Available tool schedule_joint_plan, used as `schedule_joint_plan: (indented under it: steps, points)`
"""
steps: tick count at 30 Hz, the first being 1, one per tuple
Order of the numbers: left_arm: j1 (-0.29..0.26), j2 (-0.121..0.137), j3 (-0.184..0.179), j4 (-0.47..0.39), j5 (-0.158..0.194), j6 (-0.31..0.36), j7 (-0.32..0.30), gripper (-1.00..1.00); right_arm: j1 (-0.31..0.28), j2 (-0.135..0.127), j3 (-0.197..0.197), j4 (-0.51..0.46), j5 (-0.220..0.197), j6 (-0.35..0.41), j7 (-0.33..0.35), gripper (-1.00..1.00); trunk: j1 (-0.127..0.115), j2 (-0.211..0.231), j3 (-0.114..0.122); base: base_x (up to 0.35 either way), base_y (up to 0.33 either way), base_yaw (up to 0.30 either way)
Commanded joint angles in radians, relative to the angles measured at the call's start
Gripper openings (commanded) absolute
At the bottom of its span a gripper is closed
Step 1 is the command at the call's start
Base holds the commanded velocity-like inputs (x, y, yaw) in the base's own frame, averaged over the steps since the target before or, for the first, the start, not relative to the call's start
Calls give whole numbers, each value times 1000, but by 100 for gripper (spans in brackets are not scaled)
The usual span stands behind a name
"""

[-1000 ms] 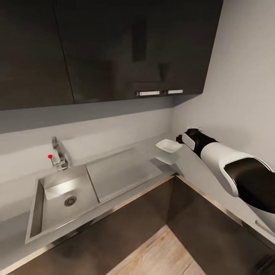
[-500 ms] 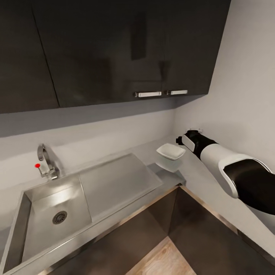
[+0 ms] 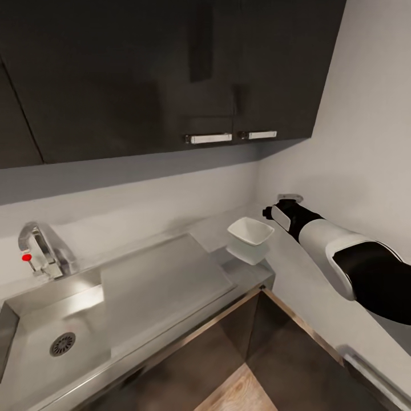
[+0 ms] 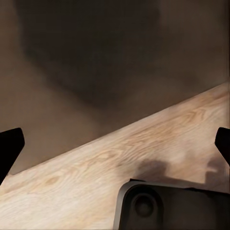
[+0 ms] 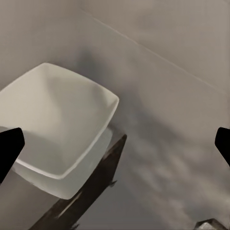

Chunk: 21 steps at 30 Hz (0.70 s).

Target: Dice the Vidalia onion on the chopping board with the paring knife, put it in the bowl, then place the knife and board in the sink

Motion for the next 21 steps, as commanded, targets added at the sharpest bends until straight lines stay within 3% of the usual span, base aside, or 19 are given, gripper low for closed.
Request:
schedule_joint_plan:
  steps: [1,21]
  points:
    - [0,1,-9,-1,6,-1,7,100,0,-1,8,-3,-9,7,-4,100,1,-2,-3,92,-83,0]
    - [0,1,-8,6,6,-1,7,100,10,3,8,-3,-11,7,6,100,1,-2,-16,15,-10,0]
